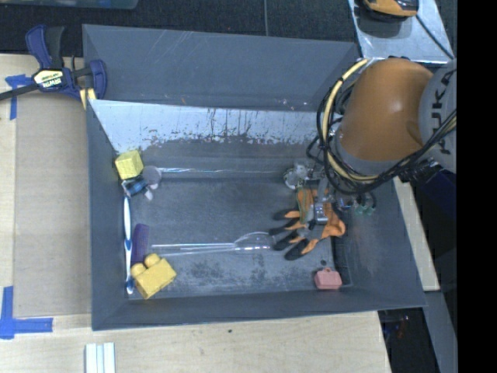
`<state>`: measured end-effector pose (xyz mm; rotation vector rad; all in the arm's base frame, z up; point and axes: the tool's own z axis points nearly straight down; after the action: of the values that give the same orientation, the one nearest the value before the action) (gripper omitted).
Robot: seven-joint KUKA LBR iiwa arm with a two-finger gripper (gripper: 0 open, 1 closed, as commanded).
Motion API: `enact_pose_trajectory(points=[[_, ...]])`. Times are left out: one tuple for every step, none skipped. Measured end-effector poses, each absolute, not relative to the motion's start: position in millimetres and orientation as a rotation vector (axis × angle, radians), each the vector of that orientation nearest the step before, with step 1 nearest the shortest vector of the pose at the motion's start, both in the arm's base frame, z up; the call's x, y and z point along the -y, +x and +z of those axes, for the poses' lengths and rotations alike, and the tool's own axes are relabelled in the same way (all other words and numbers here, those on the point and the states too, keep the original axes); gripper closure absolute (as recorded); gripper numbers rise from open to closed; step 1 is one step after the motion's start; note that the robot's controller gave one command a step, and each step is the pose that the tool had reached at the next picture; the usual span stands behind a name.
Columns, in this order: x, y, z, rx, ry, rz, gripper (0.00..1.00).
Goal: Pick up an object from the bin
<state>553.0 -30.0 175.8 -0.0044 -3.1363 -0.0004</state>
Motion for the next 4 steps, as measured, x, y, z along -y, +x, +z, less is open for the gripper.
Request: enact_pose_trajectory(points=[[30.1,554.9,180.2,3.145,-0.002,0.000,0.00],[95.3,551.9,89.9,3.146,0.132,0.003,0.00],[116.0,551.9,49.0,3.155,0.118,0.003,0.00],[114.7,552.4,65.0,3.153,0.129,0.005,0.00]])
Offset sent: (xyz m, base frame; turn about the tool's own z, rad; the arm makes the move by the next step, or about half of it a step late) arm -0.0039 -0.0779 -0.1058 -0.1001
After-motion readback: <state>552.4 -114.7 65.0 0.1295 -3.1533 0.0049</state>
